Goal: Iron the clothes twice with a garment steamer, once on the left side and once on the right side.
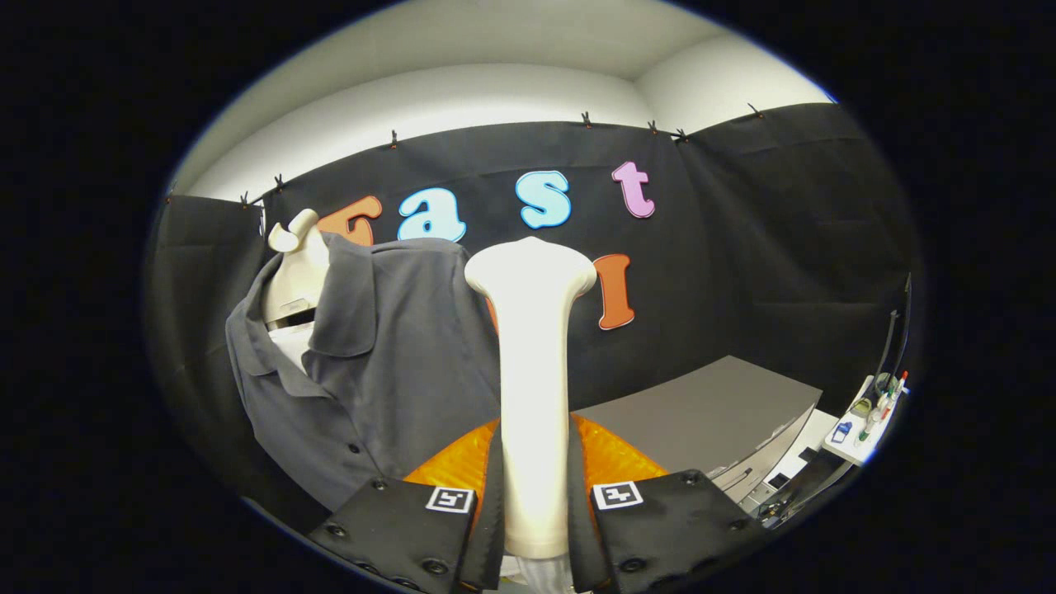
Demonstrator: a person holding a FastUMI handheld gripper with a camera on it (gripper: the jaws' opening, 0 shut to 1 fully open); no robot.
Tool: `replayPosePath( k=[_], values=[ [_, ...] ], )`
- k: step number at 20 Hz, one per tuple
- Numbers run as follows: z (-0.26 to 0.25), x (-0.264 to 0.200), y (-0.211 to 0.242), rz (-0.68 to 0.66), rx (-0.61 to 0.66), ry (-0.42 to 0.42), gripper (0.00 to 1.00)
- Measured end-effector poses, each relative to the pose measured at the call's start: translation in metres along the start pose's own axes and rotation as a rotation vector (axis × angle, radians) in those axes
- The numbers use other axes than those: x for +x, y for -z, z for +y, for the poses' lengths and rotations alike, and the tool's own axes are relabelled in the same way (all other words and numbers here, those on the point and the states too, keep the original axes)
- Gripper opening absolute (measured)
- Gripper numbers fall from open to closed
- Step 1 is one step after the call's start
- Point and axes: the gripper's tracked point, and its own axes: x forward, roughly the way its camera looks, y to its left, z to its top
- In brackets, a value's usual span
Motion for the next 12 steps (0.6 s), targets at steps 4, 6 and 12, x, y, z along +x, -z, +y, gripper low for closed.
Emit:
replayPosePath(
  k=[4, 6, 12],
  values=[
    [0.041, 0.009, 0.016, 0.03, -0.024, -0.041, 0.39],
    [0.046, 0.014, 0.021, 0.035, -0.033, -0.029, 0.39],
    [0.046, 0.017, 0.034, 0.047, -0.025, -0.014, 0.39]
  ],
)
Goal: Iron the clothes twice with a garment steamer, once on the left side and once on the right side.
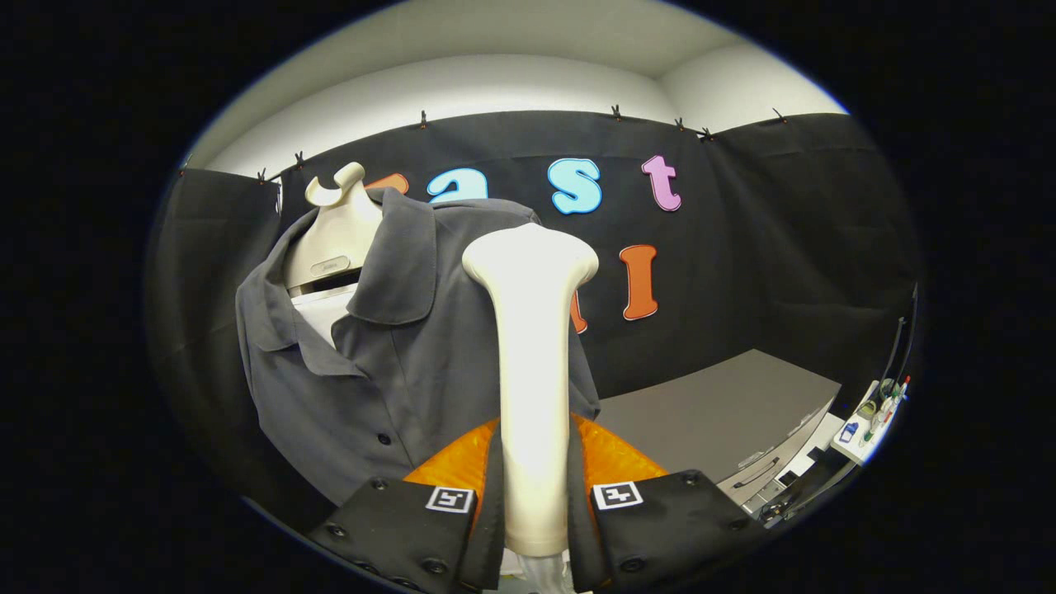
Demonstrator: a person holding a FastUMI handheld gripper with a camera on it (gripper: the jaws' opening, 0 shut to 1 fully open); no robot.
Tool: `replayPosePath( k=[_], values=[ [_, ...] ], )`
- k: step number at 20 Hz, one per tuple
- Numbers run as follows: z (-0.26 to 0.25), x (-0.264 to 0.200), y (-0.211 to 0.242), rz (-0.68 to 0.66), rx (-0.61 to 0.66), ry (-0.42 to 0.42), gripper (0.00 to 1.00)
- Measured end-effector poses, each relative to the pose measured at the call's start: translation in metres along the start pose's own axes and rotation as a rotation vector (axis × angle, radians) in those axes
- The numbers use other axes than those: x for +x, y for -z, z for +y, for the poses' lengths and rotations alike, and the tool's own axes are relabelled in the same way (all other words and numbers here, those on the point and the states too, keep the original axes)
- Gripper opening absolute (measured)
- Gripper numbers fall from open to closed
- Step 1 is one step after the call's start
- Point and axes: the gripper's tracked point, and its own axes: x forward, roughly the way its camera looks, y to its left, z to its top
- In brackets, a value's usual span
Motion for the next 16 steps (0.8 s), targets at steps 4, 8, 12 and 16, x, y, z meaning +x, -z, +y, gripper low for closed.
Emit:
replayPosePath(
  k=[4, 8, 12, 16],
  values=[
    [-0.004, 0.001, 0.011, 0.017, 0.009, 0.004, 0.39],
    [-0.005, 0.0, 0.023, 0.039, 0.012, -0.015, 0.39],
    [-0.006, 0.002, 0.034, 0.073, 0.014, -0.049, 0.39],
    [-0.003, 0.002, 0.051, 0.122, -0.01, -0.086, 0.39]
  ],
)
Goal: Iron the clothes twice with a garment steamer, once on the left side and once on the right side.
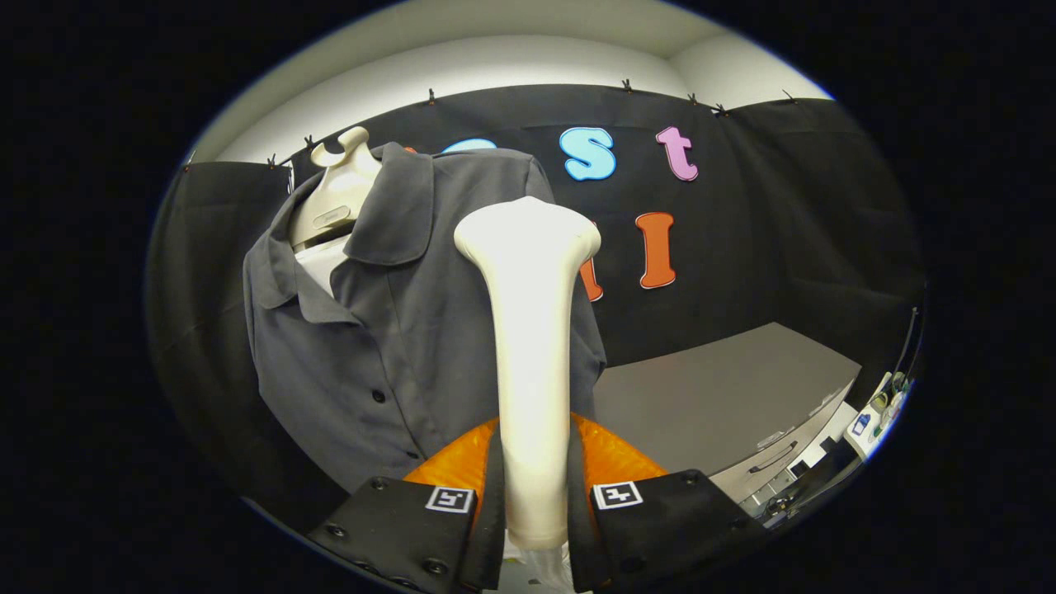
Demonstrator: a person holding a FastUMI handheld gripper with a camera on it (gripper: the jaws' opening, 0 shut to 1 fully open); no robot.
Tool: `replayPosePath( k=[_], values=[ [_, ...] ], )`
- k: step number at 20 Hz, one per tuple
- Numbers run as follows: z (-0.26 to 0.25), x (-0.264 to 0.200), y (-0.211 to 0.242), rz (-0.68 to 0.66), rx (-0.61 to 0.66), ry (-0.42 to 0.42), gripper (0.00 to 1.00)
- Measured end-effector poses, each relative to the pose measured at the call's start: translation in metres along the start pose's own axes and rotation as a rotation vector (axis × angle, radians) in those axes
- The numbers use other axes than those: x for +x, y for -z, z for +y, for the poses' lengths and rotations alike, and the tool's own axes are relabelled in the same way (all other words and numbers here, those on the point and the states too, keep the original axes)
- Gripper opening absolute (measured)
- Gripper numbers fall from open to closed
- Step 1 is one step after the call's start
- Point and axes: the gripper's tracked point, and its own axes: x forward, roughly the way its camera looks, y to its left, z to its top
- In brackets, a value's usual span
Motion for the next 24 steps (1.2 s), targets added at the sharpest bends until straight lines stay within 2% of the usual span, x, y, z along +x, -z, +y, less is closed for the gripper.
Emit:
replayPosePath(
  k=[7, 15, 24],
  values=[
    [0.001, 0.009, 0.047, 0.103, -0.037, -0.045, 0.39],
    [0.005, 0.015, 0.1, 0.203, -0.062, -0.031, 0.39],
    [0.014, 0.012, 0.157, 0.294, -0.065, 0.028, 0.39]
  ],
)
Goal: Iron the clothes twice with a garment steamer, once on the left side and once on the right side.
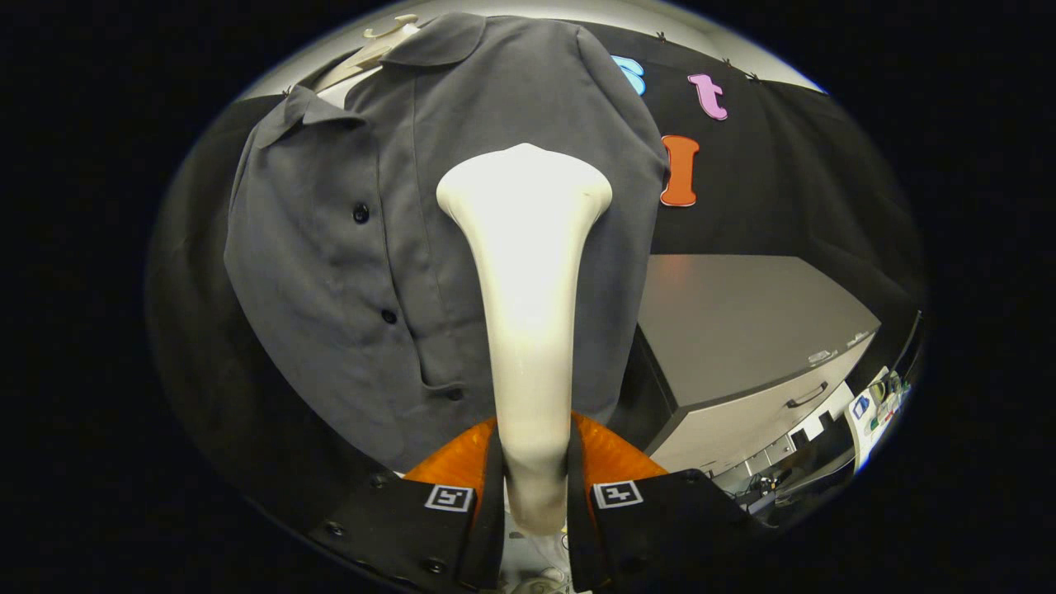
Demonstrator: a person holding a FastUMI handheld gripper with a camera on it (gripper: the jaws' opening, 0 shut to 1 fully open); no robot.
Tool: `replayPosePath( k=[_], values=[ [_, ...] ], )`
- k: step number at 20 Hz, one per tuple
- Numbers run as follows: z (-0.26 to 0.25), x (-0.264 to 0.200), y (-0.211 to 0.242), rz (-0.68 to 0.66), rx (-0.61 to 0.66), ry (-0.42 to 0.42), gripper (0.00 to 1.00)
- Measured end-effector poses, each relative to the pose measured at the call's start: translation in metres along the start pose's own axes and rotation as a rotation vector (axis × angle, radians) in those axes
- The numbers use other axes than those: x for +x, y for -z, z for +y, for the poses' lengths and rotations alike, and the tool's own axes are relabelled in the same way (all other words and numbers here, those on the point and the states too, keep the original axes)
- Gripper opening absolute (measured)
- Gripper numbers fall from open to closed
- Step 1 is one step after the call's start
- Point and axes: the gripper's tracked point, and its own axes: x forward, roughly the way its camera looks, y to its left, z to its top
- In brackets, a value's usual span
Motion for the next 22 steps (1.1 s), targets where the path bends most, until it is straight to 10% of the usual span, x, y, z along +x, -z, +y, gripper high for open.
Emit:
replayPosePath(
  k=[22],
  values=[
    [0.022, 0.013, 0.139, 0.213, 0.111, 0.125, 0.39]
  ],
)
